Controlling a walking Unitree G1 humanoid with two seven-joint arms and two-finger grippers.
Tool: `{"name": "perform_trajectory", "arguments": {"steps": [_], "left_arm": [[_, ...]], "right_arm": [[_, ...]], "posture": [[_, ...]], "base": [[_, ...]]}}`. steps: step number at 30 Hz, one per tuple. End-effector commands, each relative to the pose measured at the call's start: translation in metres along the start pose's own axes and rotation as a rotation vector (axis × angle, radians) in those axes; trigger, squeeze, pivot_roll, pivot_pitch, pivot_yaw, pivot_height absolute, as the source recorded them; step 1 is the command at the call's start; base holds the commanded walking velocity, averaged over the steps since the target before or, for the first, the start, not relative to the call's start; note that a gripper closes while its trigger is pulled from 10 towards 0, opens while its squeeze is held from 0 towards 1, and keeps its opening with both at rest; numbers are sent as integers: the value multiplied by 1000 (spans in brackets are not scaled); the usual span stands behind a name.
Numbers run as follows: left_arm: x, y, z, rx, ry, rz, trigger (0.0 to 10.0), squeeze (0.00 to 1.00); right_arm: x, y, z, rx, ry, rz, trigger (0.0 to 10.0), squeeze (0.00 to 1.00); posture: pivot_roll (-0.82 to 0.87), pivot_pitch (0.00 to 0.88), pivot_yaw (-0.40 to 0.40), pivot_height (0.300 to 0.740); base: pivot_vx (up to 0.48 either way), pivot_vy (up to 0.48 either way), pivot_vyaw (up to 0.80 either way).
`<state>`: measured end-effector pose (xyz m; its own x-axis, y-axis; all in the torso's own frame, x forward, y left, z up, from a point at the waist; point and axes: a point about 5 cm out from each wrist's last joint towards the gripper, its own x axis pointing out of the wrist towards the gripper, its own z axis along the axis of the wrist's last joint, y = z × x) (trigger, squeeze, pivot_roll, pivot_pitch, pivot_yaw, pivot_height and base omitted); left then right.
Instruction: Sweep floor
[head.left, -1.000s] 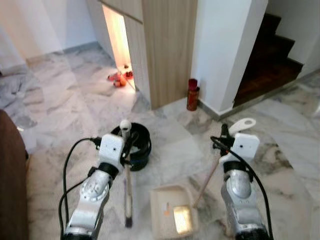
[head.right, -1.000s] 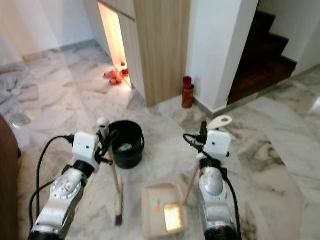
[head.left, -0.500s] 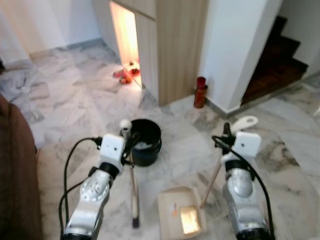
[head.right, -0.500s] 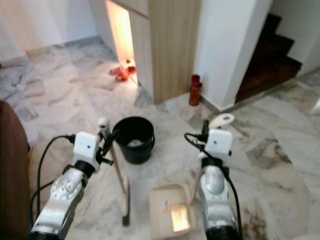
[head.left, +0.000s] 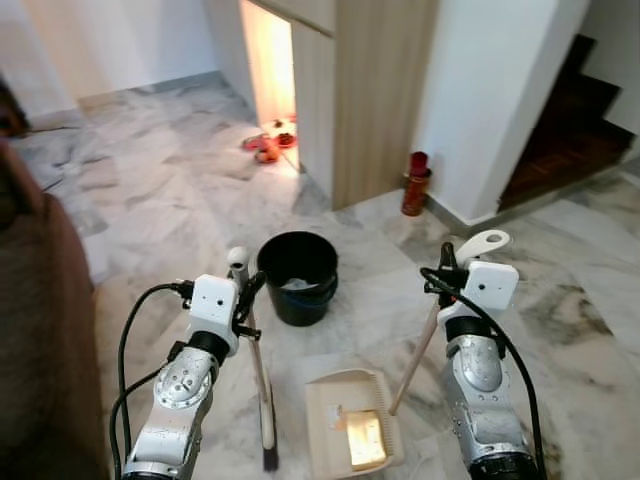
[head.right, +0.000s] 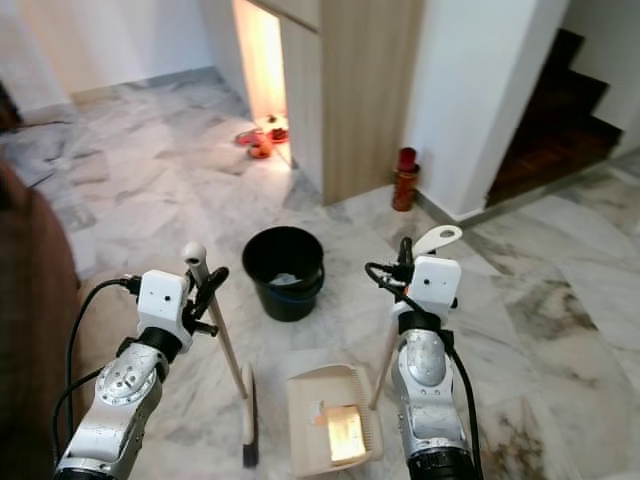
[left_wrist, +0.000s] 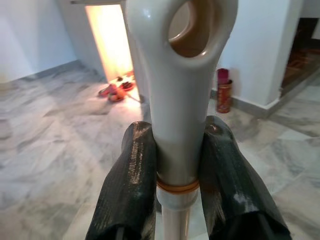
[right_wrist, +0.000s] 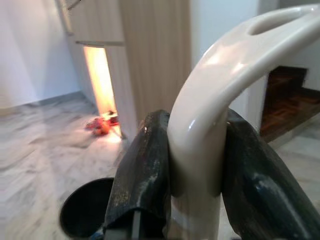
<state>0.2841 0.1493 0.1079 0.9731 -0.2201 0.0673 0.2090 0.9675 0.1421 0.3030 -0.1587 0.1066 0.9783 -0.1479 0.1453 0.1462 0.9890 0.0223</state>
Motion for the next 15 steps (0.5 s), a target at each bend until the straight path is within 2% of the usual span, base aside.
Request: {"name": "perform_trajectory", "arguments": {"steps": [1, 12, 15], "left_arm": [[2, 3, 8, 15, -30, 15, 10000, 0], [2, 6, 9, 30, -35, 30, 10000, 0], [2, 7, 9, 34, -36, 37, 10000, 0]], "right_arm": [[6, 3, 12, 36, -48, 4, 10000, 0], [6, 3, 11, 37, -46, 7, 10000, 0], [6, 3, 12, 22, -49, 12, 10000, 0]], "posture": [[125, 14, 44, 740], [125, 8, 46, 740], [125, 12, 44, 740]], "base": [[0, 0, 0], [0, 0, 0], [295, 0, 188]]}}
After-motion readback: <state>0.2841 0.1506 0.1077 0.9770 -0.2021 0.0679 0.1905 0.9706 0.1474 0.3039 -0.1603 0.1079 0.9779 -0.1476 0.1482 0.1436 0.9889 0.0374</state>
